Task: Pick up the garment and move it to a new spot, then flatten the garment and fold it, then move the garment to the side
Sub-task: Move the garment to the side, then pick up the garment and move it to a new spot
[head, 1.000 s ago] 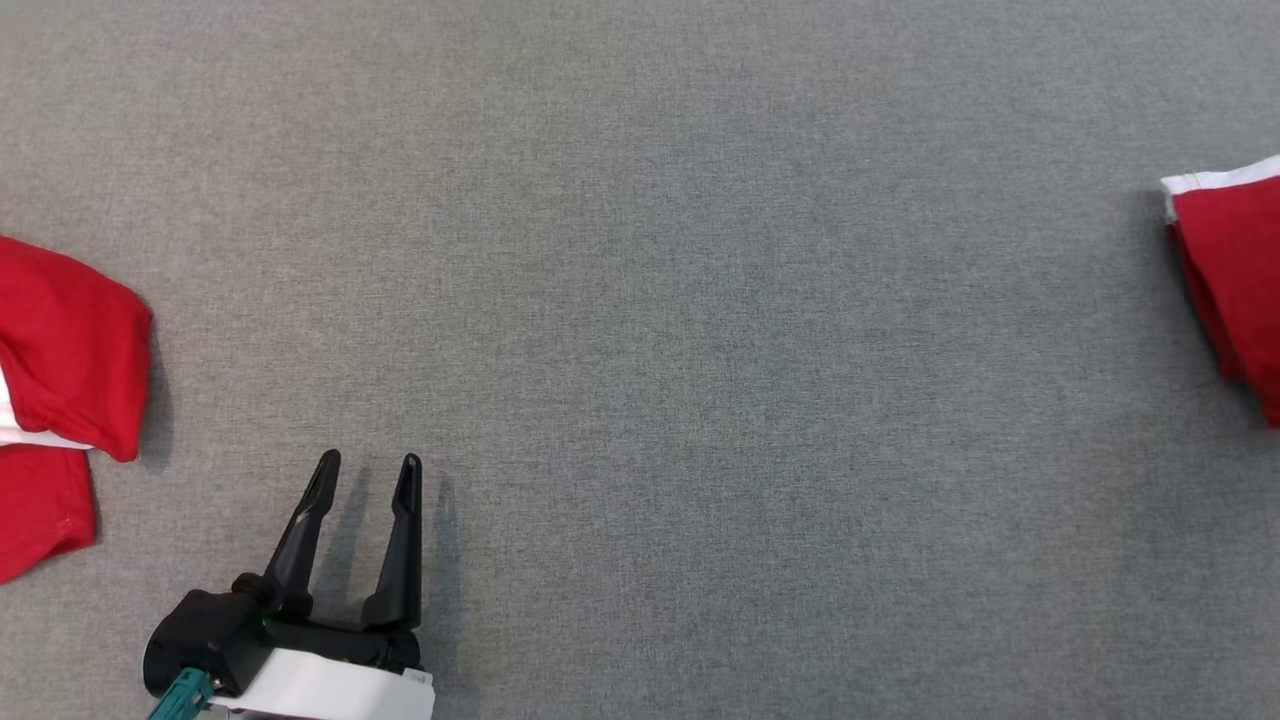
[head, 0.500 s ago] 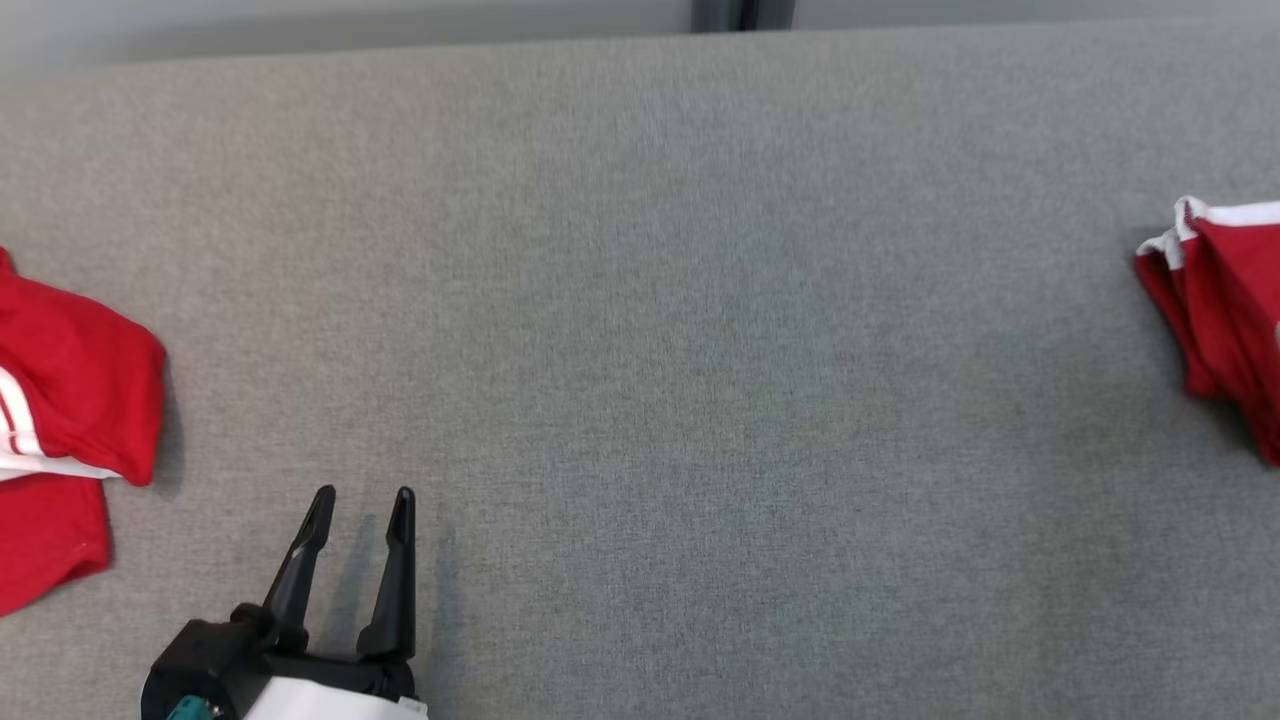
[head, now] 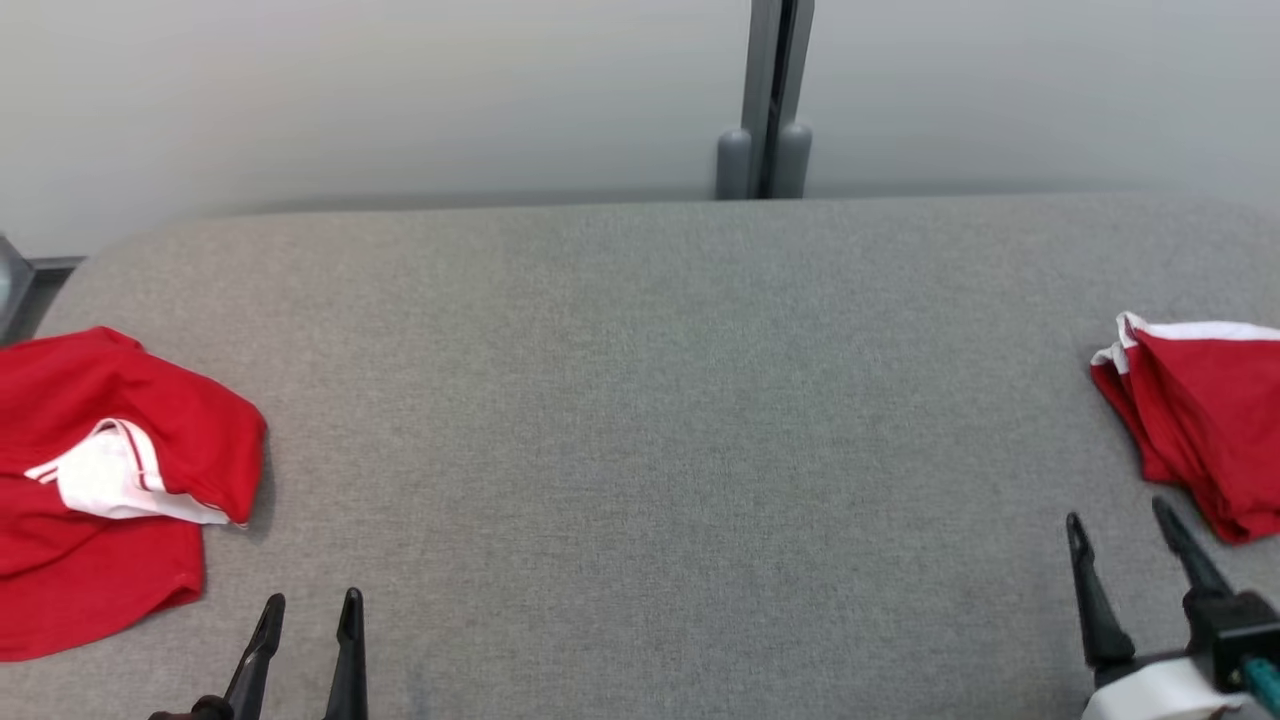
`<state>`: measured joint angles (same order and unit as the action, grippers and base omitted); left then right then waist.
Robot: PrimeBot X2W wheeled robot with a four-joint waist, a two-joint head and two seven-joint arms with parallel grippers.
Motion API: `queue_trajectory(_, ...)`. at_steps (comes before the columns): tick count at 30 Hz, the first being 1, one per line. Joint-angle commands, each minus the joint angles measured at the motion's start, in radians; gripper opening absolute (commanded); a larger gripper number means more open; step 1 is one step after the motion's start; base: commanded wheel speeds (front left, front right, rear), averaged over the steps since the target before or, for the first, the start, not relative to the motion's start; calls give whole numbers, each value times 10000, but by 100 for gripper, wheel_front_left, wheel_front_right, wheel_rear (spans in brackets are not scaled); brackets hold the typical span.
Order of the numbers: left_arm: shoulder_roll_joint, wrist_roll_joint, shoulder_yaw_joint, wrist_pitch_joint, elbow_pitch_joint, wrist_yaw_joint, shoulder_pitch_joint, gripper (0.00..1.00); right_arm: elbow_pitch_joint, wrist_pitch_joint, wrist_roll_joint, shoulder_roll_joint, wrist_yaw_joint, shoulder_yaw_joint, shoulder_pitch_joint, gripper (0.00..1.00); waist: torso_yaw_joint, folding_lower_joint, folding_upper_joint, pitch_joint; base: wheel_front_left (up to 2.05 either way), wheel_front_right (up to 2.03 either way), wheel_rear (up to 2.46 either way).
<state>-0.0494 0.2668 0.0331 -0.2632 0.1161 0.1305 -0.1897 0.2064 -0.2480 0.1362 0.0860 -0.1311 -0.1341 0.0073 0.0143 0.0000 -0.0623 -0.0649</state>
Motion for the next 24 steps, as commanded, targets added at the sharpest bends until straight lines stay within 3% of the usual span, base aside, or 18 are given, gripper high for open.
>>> queue_trajectory(1, -33, -106, 114, -20, 52, -31, -67, 100, 83, -116, 40, -29, 7, -102, 172, 100, 140, 0, 0, 190, 0, 0, 0)
queue_trajectory(10, -26, -265, 419, -20, 518, -52, 120, 100, -272, -168, -739, -331, 5, 630, 1234, 100, 594, 0, 0, 481, 0, 0, 0)
queue_trajectory(24, -29, -376, 470, -19, 461, -12, 230, 100, -294, -172, -1632, -344, 5, 647, 1528, 100, 648, 0, 0, 653, 0, 0, 0)
